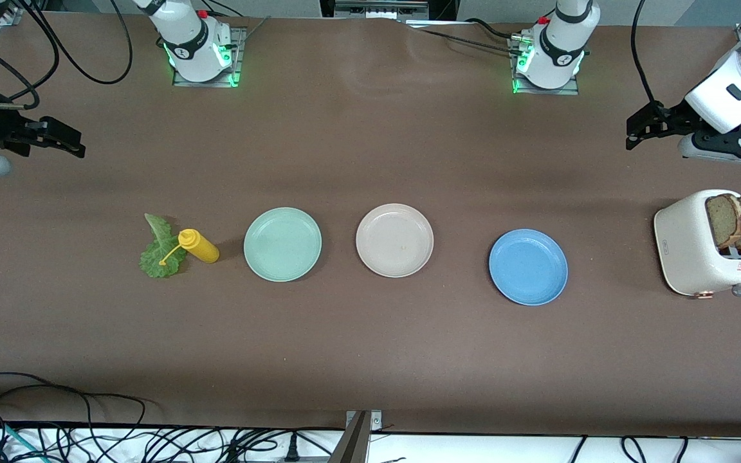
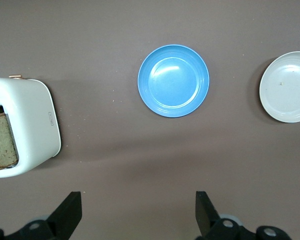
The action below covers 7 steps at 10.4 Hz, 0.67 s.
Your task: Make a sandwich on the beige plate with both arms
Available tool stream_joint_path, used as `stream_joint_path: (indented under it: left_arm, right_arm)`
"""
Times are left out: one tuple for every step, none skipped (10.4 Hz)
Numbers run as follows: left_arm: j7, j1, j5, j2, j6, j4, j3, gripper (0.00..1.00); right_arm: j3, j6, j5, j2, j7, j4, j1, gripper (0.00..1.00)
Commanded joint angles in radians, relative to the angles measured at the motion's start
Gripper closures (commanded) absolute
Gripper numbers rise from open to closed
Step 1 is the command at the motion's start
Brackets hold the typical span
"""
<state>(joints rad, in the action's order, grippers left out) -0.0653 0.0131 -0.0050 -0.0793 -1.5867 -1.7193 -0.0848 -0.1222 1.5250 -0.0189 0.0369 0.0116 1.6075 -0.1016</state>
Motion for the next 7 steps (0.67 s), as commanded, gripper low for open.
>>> stream_joint_path:
  left_arm:
    - [-0.018, 0.001, 0.014, 0.016, 0.025, 0.037, 0.003, 0.00]
    - [-0.018, 0.001, 0.014, 0.015, 0.025, 0.037, 0.003, 0.00]
    - [-0.018, 0.001, 0.014, 0.013, 0.031, 0.037, 0.003, 0.00]
    - [-0.021, 0.002, 0.014, 0.013, 0.034, 0.037, 0.005, 0.00]
    - [-0.025, 0.002, 0.014, 0.013, 0.034, 0.037, 0.005, 0.00]
    - [-0.027, 0.002, 0.014, 0.013, 0.036, 0.037, 0.007, 0.00]
    - [-0.028, 0.002, 0.014, 0.015, 0.036, 0.037, 0.007, 0.00]
  right_arm:
    - [-0.001, -0.016, -0.016, 0.018, -0.010, -0.011, 0.003, 0.00]
    - [-0.002, -0.019, -0.015, 0.017, -0.007, -0.009, 0.003, 0.00]
    - [-0.001, -0.026, -0.015, 0.014, -0.007, -0.009, 0.003, 0.00]
    - [-0.001, -0.026, -0.015, 0.009, -0.006, -0.009, 0.003, 0.00]
    - [-0.001, -0.026, -0.013, 0.008, -0.006, -0.009, 0.002, 0.00]
    - [-0.001, -0.028, -0.013, 0.004, -0.004, -0.009, 0.002, 0.00]
    - [0.001, -0.028, -0.013, 0.004, -0.005, -0.009, 0.002, 0.00]
